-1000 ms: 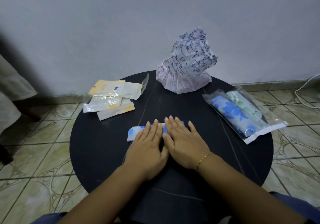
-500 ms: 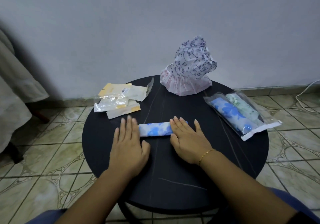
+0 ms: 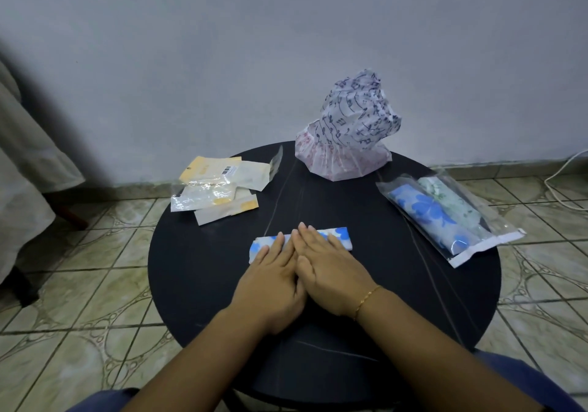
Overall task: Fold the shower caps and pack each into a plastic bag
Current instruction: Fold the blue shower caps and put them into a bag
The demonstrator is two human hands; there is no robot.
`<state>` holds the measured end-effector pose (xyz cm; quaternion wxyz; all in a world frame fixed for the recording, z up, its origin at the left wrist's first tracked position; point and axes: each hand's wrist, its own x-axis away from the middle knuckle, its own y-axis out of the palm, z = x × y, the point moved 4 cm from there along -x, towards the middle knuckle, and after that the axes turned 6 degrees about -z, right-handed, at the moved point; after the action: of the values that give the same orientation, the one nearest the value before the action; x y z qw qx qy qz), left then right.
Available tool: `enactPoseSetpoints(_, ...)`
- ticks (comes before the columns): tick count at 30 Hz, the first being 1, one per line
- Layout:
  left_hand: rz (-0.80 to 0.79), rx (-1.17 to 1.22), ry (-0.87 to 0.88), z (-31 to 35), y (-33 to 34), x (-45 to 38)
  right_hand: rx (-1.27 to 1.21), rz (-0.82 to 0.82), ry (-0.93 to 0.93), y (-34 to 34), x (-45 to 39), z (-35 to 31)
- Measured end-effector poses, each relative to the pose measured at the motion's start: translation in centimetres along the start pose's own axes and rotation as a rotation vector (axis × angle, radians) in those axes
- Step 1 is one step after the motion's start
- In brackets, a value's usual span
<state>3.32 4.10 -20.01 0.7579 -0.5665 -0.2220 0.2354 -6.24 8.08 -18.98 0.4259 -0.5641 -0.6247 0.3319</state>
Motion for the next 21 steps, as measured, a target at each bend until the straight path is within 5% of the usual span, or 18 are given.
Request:
enactPoseSetpoints(8,-0.025,0.02,0.003,-0.7,0.3,-0.3,0.063,-0.027,0.24,-1.9,1.3,4.5)
enactPoseSetpoints(12,0.151,0.12,-0.011,-1.1,-0.2,-0.3,0.085,0.213,0.232,-3.5,2.1,4.6)
enactPoseSetpoints(17,0.502,0.01,-0.293,-1.6,-1.0,0.2,-0.121,0.144,0.349,-2.1,2.1,3.5)
enactPoseSetpoints(21,0.339,0.11,-0.493,-1.4,-1.2,0.3,-0.323,0.193,0.341,-1.7,1.8,2.9)
